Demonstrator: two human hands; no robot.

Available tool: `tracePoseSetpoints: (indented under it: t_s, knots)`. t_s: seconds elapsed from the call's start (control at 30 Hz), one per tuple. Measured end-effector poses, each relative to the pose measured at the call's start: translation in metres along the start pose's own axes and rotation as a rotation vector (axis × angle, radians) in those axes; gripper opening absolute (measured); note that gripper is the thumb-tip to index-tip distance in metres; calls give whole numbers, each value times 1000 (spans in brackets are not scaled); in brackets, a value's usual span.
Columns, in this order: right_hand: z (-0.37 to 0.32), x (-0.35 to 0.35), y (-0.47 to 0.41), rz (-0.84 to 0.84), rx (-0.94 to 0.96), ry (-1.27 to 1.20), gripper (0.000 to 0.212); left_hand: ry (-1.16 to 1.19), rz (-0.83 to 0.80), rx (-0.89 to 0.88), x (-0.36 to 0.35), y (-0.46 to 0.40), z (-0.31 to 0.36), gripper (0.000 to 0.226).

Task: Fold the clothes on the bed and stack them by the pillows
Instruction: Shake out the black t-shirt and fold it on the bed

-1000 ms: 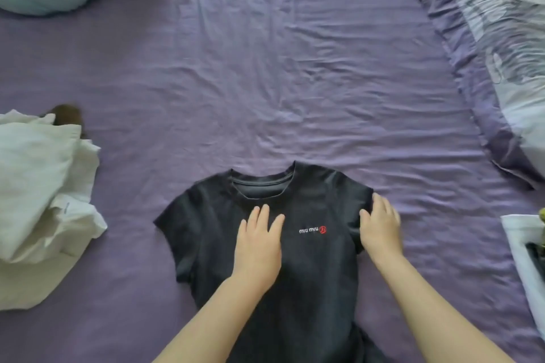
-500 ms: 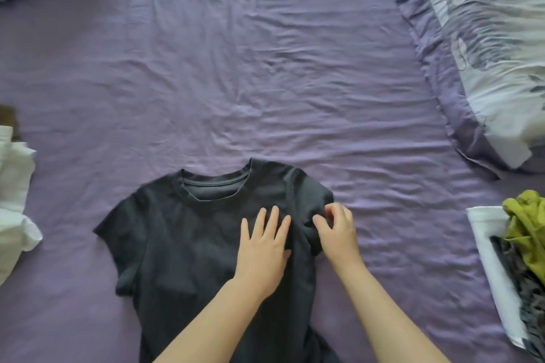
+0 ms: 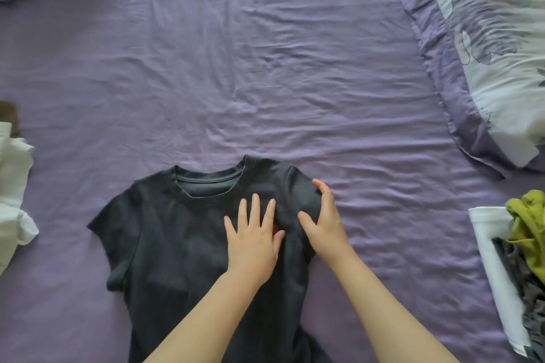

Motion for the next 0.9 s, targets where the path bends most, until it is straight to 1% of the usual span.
tracePoseSetpoints:
  t_s: [0.07, 0.13, 0.17, 0.27, 0.3, 0.37, 0.43, 0.47, 0.5, 0.57, 0.6, 0.63, 0.67, 0.7, 0.73, 0.77, 0.8, 0.83, 0.87, 0.9]
  knots:
    - [-2, -3, -2, -73, 42, 66, 82, 18, -14, 9, 0, -1, 0, 64]
    - [-5, -5, -2, -111, 72, 213, 89, 24, -19, 16, 0, -2, 0, 64]
    - [-7, -3, -2, -75, 100, 306, 89, 22, -20, 27, 0, -2, -1, 64]
    - [-15, 9, 3, 165, 199, 574, 81, 8, -27, 66, -2, -4, -2, 65]
    - [-13, 11, 3, 187, 181, 655, 79, 6, -31, 65, -3, -5, -1, 66]
    - [-4, 9, 5, 161, 131, 853, 82, -3, -33, 43, -5, -5, -2, 68]
    - [-7, 0, 8, 138, 238, 1020, 83, 0, -13, 7, -6, -2, -8, 69]
    - [-11, -9, 11, 118, 334, 1072, 81, 3, -1, -10, -7, 1, -14, 68]
    - [-14, -20, 13, 62, 439, 1096, 77, 5, 10, -20, -7, 5, -21, 67]
    - [-19, -48, 17, -176, 601, 1086, 66, 5, 18, -17, -11, 16, -41, 65]
    - [-18, -60, 19, -312, 619, 1099, 60, -1, 14, -6, -12, 21, -53, 64]
    - [-14, -68, 19, -396, 582, 1116, 55, -7, 10, 8, -14, 25, -67, 63]
    - [-9, -70, 15, -389, 485, 1123, 51, -11, 11, 22, -15, 28, -82, 62]
    - [-7, -66, 9, -296, 349, 1103, 49, -14, 12, 36, -15, 31, -97, 61]
    - [-7, -59, 5, -168, 210, 1060, 50, -19, 14, 51, -14, 33, -113, 60]
    - [-9, -52, 1, -40, 104, 1017, 51, -28, 15, 64, -12, 33, -128, 59]
    - [-11, -47, -1, 42, 42, 1015, 52, -35, 16, 74, -11, 34, -142, 59]
    - [-14, -47, 0, 72, 36, 1068, 54, -42, 16, 80, -9, 34, -153, 58]
    - [-18, -53, 0, 53, 103, 1129, 57, -50, 17, 84, -6, 34, -161, 58]
    - [-23, -63, 3, 1, 216, 1165, 59, -52, 25, 90, -3, 34, -167, 57]
Point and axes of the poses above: each hand's wrist, its own y-axis away from the middle knuckle, its own x-axis out of the back of the hand, z = x × y, the point moved 4 cm from there along -y, towards the middle knuckle, and after that the axes turned 5 degrees about x, right-handed, at the moved point
